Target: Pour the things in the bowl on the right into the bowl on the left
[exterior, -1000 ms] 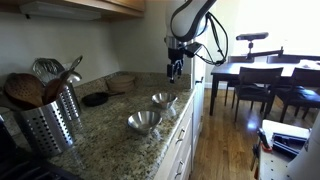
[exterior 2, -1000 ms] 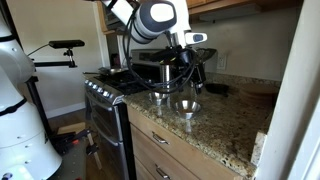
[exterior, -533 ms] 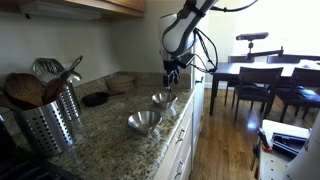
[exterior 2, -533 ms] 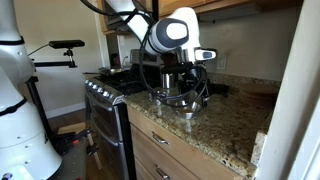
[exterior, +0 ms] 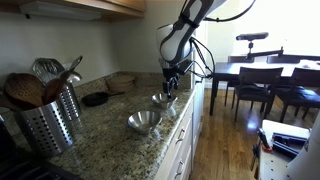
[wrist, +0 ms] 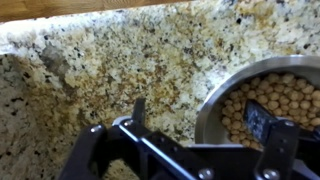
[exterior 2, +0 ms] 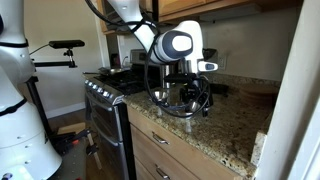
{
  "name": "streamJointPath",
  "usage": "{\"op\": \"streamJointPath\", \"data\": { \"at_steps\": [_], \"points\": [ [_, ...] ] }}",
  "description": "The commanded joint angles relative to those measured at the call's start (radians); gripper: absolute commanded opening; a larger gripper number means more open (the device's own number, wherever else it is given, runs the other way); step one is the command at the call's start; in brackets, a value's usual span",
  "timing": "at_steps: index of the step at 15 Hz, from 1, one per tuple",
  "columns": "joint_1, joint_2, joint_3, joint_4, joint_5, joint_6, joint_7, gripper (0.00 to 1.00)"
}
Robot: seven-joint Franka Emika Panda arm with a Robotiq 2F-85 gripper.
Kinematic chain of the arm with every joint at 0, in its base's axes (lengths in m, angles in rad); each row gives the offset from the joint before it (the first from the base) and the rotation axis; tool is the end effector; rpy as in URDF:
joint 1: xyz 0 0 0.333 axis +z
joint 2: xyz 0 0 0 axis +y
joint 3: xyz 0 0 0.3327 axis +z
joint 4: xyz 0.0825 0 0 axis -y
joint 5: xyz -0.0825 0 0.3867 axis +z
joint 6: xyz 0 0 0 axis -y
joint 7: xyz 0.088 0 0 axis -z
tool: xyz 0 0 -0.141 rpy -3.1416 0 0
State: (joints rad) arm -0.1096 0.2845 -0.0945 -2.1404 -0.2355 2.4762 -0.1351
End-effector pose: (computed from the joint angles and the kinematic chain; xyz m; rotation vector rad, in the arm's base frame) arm 0.5715 -0.1223 0.2567 2.9541 0.1737 0.0292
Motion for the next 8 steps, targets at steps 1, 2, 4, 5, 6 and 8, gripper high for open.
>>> {"op": "streamJointPath", "data": {
  "at_steps": [1, 2, 4, 5, 6, 8],
  "points": [
    [0.005, 0.015, -0.008, 0.012, 0.006, 0.004, 0.017, 1.00],
    [0.005, 0.018, -0.008, 0.012, 0.006, 0.004, 0.017, 1.00],
    [0.007, 0.021, -0.009, 0.014, 0.003, 0.005, 0.020, 0.74],
    [0.007, 0.020, -0.010, 0.013, 0.002, 0.005, 0.022, 0.72],
    [0.007, 0.020, -0.010, 0.012, 0.003, 0.005, 0.022, 0.69],
    [0.007, 0.019, -0.010, 0.010, 0.002, 0.005, 0.023, 0.54]
  ]
}}
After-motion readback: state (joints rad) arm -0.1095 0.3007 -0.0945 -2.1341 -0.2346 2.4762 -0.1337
